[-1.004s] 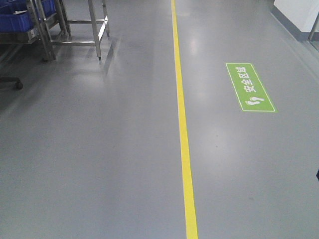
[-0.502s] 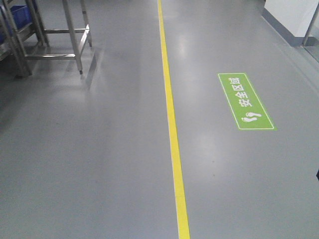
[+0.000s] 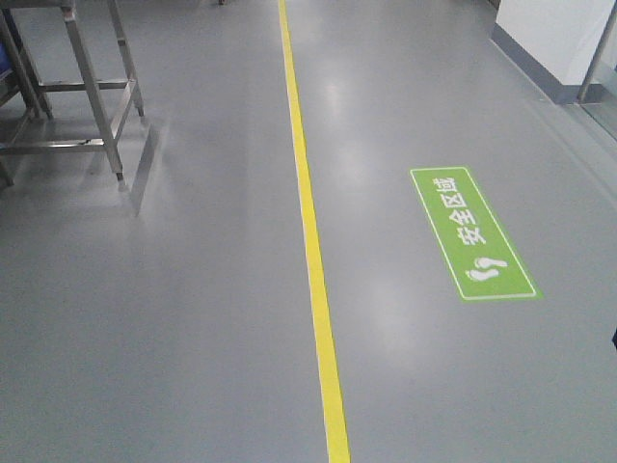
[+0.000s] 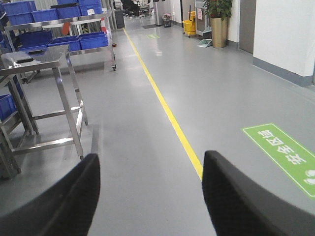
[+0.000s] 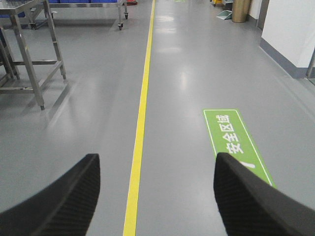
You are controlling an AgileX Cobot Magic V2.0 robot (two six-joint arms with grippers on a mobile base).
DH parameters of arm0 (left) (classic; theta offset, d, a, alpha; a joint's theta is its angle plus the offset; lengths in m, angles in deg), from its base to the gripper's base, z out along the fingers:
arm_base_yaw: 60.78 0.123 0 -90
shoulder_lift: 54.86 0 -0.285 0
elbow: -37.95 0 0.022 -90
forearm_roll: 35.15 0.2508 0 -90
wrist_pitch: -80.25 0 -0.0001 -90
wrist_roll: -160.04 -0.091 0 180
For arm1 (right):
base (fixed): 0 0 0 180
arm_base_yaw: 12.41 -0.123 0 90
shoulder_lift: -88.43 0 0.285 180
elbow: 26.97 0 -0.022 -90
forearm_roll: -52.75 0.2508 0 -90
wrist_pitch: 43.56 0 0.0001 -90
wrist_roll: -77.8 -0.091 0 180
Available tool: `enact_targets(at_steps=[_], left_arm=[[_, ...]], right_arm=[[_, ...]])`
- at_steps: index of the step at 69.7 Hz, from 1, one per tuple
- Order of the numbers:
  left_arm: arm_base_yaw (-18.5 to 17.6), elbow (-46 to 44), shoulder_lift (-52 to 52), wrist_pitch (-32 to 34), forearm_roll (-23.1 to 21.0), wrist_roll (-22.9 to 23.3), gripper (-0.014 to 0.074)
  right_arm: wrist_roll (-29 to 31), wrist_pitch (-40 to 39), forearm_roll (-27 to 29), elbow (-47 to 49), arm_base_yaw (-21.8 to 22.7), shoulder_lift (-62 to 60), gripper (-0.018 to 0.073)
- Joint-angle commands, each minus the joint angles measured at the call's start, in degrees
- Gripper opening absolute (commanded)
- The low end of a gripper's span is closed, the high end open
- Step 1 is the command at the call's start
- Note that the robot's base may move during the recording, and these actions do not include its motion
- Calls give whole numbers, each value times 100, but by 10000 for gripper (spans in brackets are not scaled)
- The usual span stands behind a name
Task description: Move and align brake pads A on conveyor
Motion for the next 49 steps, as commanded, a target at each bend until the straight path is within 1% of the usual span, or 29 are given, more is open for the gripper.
enact_targets(at_steps=[1, 49], left_arm=[[-9, -157, 66, 438, -2, 12, 449], [-9, -157, 66, 438, -2, 12, 449]], right_arm=[[41, -401, 7, 162, 5, 51, 469], [41, -401, 7, 162, 5, 51, 469]])
